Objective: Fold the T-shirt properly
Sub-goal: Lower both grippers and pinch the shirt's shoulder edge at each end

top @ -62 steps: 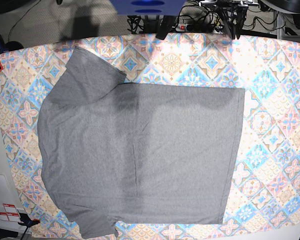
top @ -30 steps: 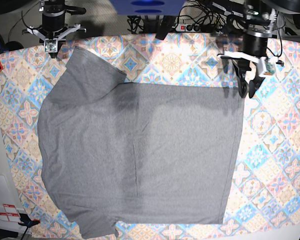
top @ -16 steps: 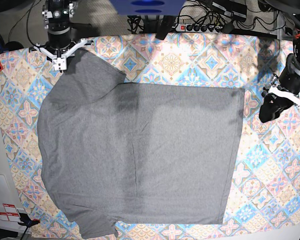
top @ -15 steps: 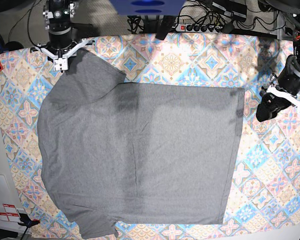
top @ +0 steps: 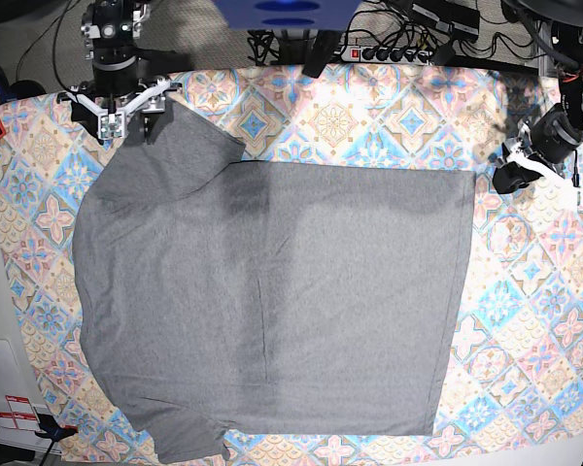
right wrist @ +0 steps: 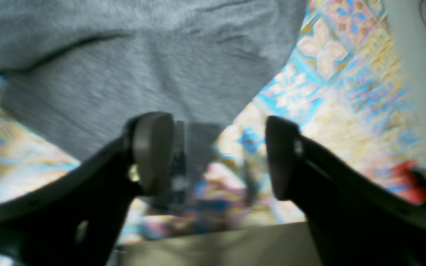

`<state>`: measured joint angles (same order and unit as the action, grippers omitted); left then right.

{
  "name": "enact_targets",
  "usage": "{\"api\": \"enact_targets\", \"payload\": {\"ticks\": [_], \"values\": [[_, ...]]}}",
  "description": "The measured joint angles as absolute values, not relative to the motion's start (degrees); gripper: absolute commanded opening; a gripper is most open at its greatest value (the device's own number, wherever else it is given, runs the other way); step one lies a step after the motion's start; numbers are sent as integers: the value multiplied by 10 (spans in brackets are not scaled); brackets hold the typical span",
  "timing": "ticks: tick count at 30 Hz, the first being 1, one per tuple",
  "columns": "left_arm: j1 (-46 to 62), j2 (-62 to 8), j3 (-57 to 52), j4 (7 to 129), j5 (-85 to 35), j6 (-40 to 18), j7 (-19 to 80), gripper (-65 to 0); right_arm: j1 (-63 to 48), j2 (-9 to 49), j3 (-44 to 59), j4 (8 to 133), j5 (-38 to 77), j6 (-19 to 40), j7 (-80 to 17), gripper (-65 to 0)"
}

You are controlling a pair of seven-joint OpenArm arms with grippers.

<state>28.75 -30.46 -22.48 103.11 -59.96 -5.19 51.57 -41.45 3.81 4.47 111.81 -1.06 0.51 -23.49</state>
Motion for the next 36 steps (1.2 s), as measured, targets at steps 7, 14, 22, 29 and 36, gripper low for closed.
{"api": "enact_targets", "payload": {"ticks": [7, 14, 22, 29, 36], "values": [[286, -305, -225, 1031, -598, -56, 512, -477, -362, 111, 96, 1113, 275, -3, -359, -206], [284, -306, -225, 1031, -597, -56, 512, -477, -348, 129, 120, 1105, 392, 0, -389, -208], [284, -305, -225, 1031, -598, -58, 512, -477, -347, 126, 119, 1089, 416, 0, -427, -208], [284, -307, -225, 1031, -597, -58, 513, -477, -343, 126, 123, 989, 505, 62, -421, -208], [285, -307, -225, 1031, -598, -58, 516, -477, -330, 130, 142, 952, 499, 65, -410, -208]]}}
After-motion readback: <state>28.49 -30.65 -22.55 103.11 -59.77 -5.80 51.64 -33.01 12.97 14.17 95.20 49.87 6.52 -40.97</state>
